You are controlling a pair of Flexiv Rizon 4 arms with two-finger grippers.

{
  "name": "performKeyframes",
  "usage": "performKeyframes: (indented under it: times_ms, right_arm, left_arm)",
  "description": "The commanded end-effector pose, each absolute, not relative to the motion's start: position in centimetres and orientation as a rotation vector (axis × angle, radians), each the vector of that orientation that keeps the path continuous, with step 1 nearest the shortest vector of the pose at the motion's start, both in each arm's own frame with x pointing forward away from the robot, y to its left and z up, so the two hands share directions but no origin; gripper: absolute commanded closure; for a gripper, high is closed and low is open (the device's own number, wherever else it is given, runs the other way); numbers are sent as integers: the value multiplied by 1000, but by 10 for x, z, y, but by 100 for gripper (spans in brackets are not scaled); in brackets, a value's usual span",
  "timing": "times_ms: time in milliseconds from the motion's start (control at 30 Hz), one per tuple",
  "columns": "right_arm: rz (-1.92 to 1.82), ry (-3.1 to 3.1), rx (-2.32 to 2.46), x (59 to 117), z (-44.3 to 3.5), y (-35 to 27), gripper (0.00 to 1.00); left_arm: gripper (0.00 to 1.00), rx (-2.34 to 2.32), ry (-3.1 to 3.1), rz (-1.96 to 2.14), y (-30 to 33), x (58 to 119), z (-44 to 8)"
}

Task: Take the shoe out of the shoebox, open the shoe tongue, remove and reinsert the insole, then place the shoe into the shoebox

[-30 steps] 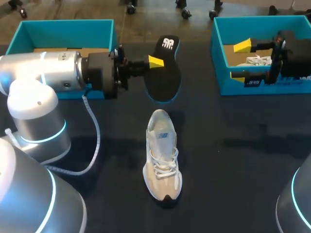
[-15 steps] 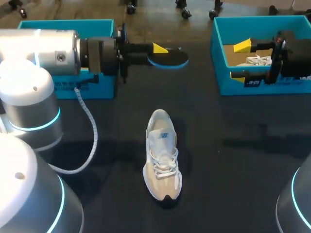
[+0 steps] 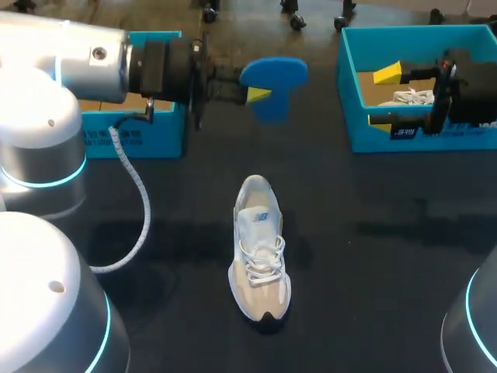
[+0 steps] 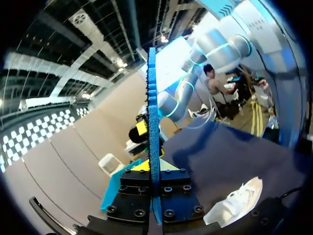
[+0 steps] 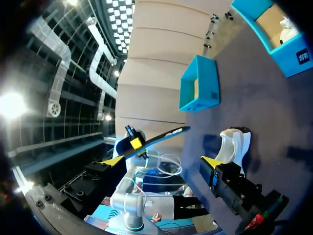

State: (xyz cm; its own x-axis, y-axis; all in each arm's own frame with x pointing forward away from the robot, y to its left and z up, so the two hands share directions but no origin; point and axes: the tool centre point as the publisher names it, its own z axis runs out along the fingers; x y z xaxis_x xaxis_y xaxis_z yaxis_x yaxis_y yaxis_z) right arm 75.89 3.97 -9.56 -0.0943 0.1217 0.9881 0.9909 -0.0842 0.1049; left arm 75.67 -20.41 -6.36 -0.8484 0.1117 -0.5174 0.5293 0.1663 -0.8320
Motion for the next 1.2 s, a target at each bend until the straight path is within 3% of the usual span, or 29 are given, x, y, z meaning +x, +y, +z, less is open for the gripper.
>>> performKeyframes:
  times_ms: [33, 1000, 1200]
  right_arm:
    - [-1292, -1328, -1320, 758, -95, 41, 0]
    - [-1292, -1328, -1320, 758, -95, 41, 0]
    - [-1292, -1328, -1320, 758, -95, 41, 0]
  left_arm:
    - [100, -322, 2881, -2233, -209, 762, -57]
    - [100, -354, 2912, -2237, -213, 757, -63]
    - [100, -644, 2981, -2289, -217, 756, -71]
